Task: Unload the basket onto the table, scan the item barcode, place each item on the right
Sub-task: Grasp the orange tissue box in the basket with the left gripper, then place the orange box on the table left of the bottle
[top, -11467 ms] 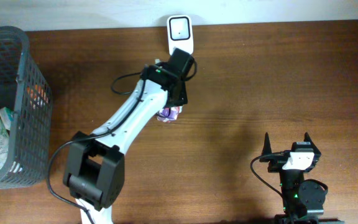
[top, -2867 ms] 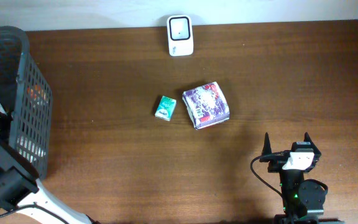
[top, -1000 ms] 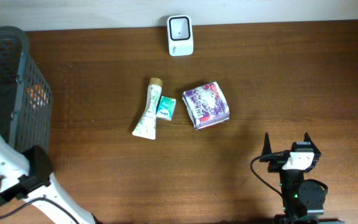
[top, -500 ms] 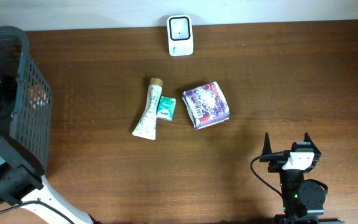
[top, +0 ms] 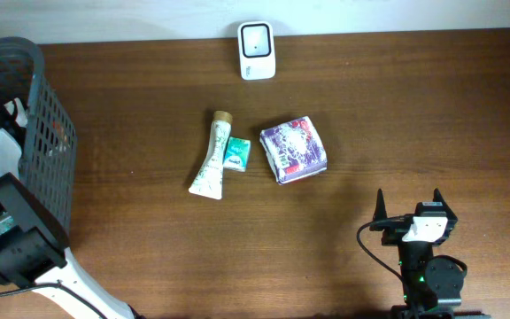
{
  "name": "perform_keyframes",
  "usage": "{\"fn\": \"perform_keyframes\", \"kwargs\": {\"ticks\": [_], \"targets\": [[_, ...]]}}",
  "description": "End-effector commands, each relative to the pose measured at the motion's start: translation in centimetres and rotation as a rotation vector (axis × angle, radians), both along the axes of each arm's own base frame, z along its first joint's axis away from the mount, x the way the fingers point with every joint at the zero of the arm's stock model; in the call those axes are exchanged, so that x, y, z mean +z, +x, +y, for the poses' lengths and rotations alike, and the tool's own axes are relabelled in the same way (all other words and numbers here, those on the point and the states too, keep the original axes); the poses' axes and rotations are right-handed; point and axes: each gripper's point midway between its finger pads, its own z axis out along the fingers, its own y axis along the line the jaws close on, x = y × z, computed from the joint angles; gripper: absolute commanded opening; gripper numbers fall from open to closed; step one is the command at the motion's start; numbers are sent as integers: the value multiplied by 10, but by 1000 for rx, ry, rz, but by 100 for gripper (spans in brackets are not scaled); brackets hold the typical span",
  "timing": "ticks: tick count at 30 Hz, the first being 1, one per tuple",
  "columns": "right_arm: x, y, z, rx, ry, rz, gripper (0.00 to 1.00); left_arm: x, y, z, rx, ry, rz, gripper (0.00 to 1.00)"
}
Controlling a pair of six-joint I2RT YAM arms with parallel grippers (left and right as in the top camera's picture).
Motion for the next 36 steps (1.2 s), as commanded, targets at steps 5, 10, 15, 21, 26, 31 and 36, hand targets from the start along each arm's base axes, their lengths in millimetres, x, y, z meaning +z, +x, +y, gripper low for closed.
{"fn": "perform_keyframes", "kwargs": {"ticks": [5,10,15,21,26,31,36], "targets": [[-3,0,-1,-6,0,5,99,-40,-16,-12,-6,-57,108,44],[-3,0,-1,-6,0,5,99,-22,-11,-2,7,-41,79,0],[-3,0,-1,-6,0,5,99,137,-12,25,149,54,-182,0],[-3,0,-1,-6,0,5,99,355,-82,-37,219,70,-663,0],[-3,0,-1,-6,0,5,99,335,-42,-178,-164,-198,-601,0],[-3,0,-1,-6,0,5,99,215,16,-315,-388,-172,-269,0],[-3,0,-1,-6,-1,5,99,110,27,-335,-555,256,25,0]]}}
